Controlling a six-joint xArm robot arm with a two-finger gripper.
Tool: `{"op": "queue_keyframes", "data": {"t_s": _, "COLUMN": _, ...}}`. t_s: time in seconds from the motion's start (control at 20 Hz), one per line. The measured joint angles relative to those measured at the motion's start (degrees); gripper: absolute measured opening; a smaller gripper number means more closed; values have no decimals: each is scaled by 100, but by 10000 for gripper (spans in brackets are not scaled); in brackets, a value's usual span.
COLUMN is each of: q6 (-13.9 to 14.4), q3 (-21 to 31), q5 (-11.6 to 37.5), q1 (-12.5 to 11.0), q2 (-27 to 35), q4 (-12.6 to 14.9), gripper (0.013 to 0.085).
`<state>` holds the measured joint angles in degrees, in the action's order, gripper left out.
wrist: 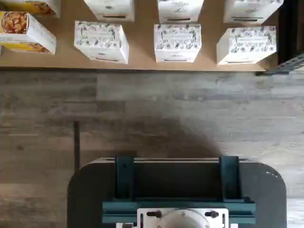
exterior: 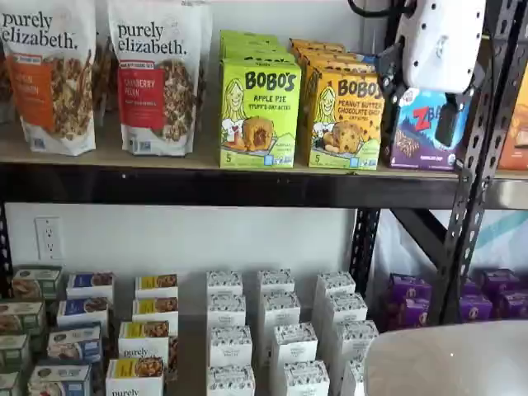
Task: Pick the green box on the top shelf, the fourth from the left
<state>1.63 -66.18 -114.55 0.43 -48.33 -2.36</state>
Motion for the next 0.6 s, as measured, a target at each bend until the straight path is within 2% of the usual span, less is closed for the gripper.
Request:
{"op": "queue_keyframes", "data": {"t_s": 0.1, "q6": -174, "q3": 295, "q5": 525, "q1": -281, "q2": -322, "q4": -301, "gripper": 850}}
{"op": "queue_keyframes", "data": {"t_s": 0.6, "q6": -173, "q3": 344, "q5": 666, "q1": -271, "q2": -363, "q4": -343, "gripper": 850}}
